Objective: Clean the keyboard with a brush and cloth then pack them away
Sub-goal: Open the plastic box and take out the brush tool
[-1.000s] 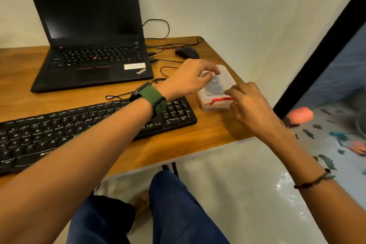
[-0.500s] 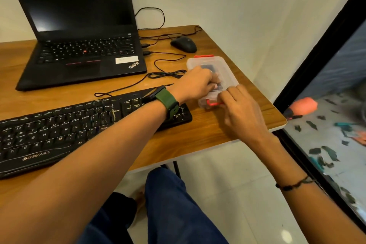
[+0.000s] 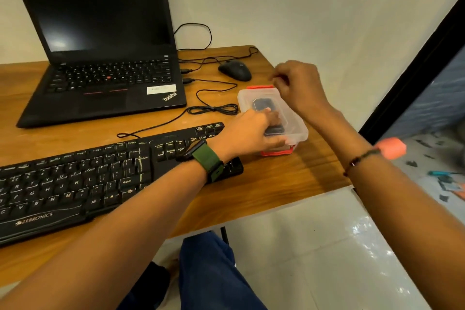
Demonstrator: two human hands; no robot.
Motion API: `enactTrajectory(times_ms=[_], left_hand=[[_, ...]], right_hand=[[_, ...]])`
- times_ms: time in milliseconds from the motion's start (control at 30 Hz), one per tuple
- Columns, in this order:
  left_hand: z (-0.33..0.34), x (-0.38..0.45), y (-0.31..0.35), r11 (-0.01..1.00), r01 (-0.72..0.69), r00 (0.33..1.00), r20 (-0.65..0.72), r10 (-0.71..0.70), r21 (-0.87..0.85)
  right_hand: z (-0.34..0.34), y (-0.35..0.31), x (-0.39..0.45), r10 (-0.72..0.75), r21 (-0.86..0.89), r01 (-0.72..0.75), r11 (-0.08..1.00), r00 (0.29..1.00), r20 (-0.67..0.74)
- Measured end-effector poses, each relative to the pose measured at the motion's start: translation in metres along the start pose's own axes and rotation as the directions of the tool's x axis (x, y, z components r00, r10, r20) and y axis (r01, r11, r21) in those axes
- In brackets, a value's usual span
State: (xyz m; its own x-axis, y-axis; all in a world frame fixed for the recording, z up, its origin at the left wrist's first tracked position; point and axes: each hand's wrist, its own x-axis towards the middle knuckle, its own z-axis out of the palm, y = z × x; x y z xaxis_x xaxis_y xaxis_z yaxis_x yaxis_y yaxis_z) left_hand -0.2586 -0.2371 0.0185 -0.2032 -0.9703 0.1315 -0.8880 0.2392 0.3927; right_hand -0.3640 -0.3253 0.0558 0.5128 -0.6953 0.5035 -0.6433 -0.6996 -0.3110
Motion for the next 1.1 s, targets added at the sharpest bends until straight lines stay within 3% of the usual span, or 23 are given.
enactTrajectory(times_ms=[67,167,267,500,600,800,867,967,1100], left_hand=[[-0.001,0.000,-0.001,1.000,-0.011,1.000,0.014,0.011,-0.007],[-0.002,0.000,-0.001,0.999,-0.026,1.000,0.008,0.026,0.022],[-0.001,0.000,-0.002,0.999,-0.032,0.999,0.001,0.032,0.017],[0.001,-0.001,0.001,0.999,-0.036,0.999,-0.015,0.037,0.031],[0.002,-0.001,0.003,0.998,-0.038,0.999,-0.013,0.039,0.045],[0.005,0.000,0.002,1.000,0.001,1.000,-0.022,-0.001,-0.022],[0.008,-0.004,0.003,0.994,0.071,0.995,-0.063,-0.077,-0.082],[0.013,-0.010,0.005,0.954,0.256,0.950,-0.141,-0.278,-0.158],[0.016,-0.016,0.008,0.853,0.420,0.884,-0.072,-0.461,-0.309]], right_hand=[[0.018,0.005,0.029,0.063,0.029,-0.069,0.997,0.983,0.173],[0.032,0.014,0.054,0.092,0.038,-0.121,0.992,0.892,0.443],[0.030,0.017,0.069,0.126,0.070,-0.205,0.976,0.801,0.585],[0.055,0.029,0.073,0.263,-0.008,-0.312,0.950,0.787,0.557],[0.056,0.029,0.079,0.330,-0.129,-0.312,0.941,0.770,0.546],[0.050,0.018,0.065,0.359,-0.376,-0.224,0.899,0.869,0.341],[0.038,0.007,0.055,0.374,-0.462,-0.198,0.865,0.867,0.329],[0.027,-0.004,0.040,0.441,-0.452,-0.253,0.855,0.814,0.378],[0.029,-0.015,0.017,0.487,-0.440,-0.289,0.851,0.749,0.450]])
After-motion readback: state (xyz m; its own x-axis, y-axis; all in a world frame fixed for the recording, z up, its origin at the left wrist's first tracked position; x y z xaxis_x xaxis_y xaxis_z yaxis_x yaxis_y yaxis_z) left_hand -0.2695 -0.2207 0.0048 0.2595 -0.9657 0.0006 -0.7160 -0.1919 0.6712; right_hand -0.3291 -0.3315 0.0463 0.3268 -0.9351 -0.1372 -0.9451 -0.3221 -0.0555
